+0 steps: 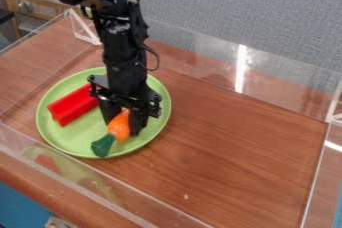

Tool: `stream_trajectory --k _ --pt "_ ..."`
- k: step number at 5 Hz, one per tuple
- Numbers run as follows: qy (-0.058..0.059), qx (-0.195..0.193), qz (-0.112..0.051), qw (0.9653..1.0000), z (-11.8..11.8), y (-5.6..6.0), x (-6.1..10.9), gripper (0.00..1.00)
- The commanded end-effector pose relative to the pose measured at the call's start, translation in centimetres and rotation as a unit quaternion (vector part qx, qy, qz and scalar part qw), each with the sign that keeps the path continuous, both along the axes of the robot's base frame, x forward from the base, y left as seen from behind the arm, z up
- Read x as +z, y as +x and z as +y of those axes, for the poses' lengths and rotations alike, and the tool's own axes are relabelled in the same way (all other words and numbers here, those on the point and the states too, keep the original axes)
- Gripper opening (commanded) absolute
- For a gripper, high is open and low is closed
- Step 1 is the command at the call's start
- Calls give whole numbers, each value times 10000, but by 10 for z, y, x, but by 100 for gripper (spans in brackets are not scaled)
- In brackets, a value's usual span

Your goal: Move the carrot from the green plate to the table

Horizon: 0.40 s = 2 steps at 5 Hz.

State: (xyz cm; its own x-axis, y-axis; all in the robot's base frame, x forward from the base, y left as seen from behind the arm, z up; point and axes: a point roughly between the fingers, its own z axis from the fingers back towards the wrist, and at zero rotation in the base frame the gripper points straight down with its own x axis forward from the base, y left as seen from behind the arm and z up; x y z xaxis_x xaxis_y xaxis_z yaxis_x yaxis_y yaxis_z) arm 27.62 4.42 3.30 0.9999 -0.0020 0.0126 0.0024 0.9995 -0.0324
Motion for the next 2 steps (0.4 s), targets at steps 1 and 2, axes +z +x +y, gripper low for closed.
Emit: stream_trajectory --k 1,2 --pt "28 -118 -276 9995 -4 6 16 0" --pt "21 -183 -325 9993 -13 3 24 0"
